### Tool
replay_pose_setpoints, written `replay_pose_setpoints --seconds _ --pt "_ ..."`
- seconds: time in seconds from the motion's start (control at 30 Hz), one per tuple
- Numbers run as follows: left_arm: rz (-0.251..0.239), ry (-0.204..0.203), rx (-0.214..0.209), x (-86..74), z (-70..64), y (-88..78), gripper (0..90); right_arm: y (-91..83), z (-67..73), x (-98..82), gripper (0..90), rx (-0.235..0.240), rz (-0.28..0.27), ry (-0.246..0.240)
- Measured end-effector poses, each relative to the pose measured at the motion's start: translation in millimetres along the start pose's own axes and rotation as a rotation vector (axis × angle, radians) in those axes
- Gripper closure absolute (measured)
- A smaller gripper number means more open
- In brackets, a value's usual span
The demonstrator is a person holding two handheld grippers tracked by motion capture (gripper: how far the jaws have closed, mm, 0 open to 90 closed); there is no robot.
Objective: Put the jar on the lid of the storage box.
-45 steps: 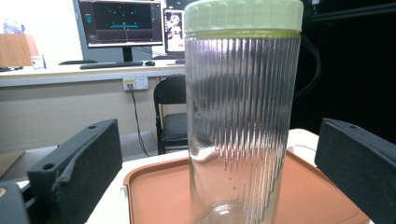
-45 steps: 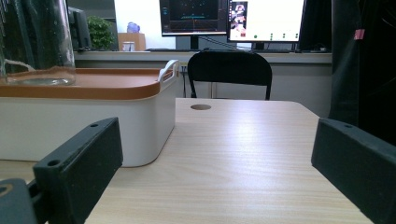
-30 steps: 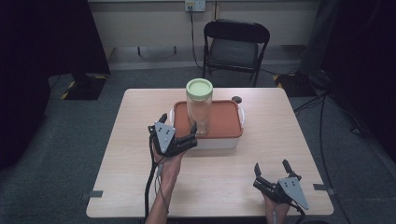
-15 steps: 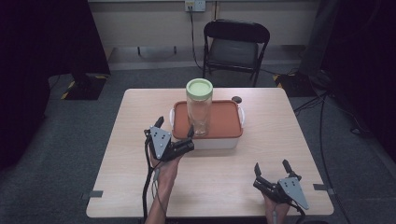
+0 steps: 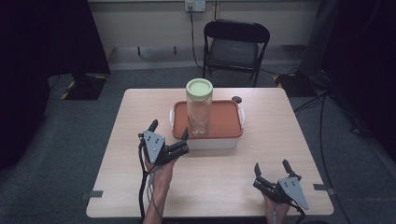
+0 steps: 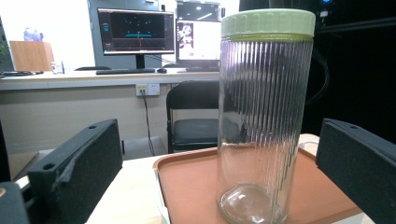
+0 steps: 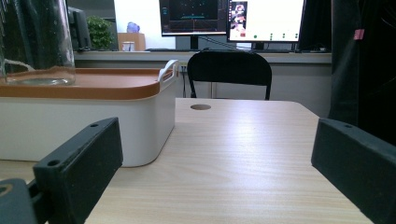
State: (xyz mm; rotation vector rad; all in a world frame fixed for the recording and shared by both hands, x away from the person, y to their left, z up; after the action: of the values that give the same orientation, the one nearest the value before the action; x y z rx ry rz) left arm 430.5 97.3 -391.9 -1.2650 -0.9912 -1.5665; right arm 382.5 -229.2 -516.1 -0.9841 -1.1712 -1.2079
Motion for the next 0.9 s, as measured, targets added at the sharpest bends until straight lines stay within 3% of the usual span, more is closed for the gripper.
replay_pose_setpoints --seconds 0.27,0.5,0.63,0.9 --pt "-0.015 0.002 0.012 2.3 2.7 -8.4 0.2 0.0 0.0 0.0 1.2 0.0 0.0 0.0" --pt "-0.015 0.005 0.019 -3.1 2.4 -16.0 0.2 0.0 0.0 0.0 1.2 0.0 0.0 0.0" --pt "-0.015 0.03 0.028 -6.1 1.9 -19.9 0.2 0.0 0.0 0.0 1.2 0.0 0.0 0.0" --pt "-0.017 0.022 0.029 -12.2 1.9 -28.5 0.2 0.0 0.0 0.0 1.2 0.0 0.0 0.0"
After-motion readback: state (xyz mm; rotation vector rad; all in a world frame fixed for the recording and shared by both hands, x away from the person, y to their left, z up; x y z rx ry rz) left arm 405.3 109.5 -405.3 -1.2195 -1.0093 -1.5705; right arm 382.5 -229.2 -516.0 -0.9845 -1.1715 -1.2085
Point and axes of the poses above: each handheld gripper's, and its own axes: y roughly forward along the jaws, x roughly out of its top, z roughly to its left, the point moved 9 cm from there along y, roughly forward along the jaws, and after that the axes turned 9 degrees about y, right-handed, at the moved point
